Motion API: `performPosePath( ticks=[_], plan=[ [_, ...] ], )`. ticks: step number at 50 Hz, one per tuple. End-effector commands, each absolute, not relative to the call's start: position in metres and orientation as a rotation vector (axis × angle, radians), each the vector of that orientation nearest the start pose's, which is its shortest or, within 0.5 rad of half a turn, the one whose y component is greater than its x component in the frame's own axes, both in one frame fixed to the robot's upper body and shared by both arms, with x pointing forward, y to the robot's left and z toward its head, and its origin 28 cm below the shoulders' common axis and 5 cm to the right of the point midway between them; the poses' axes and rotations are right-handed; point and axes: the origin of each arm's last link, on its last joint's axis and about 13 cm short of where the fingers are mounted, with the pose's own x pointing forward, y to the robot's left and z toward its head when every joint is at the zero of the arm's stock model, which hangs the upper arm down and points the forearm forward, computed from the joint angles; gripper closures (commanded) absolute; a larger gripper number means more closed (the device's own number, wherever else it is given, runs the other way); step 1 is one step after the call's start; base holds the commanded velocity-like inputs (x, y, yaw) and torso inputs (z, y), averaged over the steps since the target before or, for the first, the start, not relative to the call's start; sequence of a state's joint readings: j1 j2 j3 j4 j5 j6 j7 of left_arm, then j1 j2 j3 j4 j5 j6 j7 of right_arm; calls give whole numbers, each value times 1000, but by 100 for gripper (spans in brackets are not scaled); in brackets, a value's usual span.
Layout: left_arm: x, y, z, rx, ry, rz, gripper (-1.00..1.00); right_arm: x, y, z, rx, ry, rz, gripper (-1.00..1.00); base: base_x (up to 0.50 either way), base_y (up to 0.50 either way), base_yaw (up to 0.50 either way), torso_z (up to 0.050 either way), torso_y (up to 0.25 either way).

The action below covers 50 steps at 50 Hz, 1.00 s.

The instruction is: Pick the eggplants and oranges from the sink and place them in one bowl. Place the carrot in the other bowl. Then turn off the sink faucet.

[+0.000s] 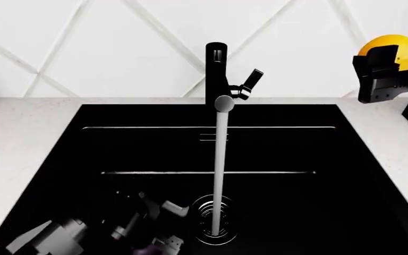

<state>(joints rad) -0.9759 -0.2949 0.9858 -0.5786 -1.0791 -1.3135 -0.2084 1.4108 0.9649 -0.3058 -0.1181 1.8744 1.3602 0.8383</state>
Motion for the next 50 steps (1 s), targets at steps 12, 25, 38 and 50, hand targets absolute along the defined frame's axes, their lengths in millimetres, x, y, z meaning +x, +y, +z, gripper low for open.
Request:
performPosePath(
  ticks=[12, 25, 38, 50],
  plan=[
    [301, 197, 47, 371, 1361, -381, -100, 217, -210, 353, -89, 214, 94, 100, 0, 0, 0, 0, 0],
    [301, 189, 43, 381, 1377, -378, -100, 216, -211, 350, -83, 215, 91, 100, 3, -2, -4, 0, 0],
    [301, 192, 56, 376, 1321, -372, 100, 217, -213, 350, -78, 210, 88, 100, 1, -1, -2, 0, 0],
    [305, 204, 89, 353, 1162, -334, 100, 216, -211, 348, -68, 200, 97, 100, 0, 0, 0, 0, 0]
  ],
)
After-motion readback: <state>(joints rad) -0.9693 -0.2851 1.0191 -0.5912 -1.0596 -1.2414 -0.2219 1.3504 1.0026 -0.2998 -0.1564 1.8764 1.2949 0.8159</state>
